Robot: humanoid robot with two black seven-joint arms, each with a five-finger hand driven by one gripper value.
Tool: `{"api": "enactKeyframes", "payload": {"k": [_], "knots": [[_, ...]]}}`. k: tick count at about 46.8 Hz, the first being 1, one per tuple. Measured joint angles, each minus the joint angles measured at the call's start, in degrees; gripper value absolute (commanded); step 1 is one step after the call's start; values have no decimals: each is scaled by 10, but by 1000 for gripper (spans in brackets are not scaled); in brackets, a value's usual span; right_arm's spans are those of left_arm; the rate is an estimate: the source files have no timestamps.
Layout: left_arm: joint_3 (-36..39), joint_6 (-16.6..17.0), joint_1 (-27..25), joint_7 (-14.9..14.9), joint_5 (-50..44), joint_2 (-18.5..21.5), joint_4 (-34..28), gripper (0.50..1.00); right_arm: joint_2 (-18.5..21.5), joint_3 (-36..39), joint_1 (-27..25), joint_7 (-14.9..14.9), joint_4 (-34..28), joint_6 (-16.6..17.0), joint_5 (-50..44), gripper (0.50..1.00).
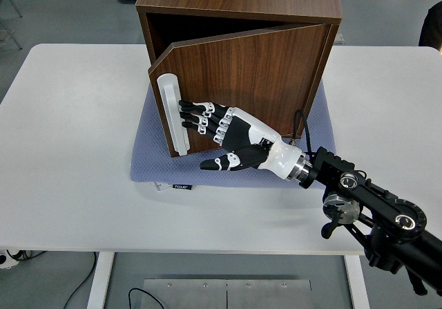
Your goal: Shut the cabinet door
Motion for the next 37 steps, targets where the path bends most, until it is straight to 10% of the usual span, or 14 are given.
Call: {"api": "enactKeyframes", "payload": {"k": [37], "knots": [[0,0,0,0,0,0,0,1000,5,5,13,0,-26,-67,26,1000]]}}
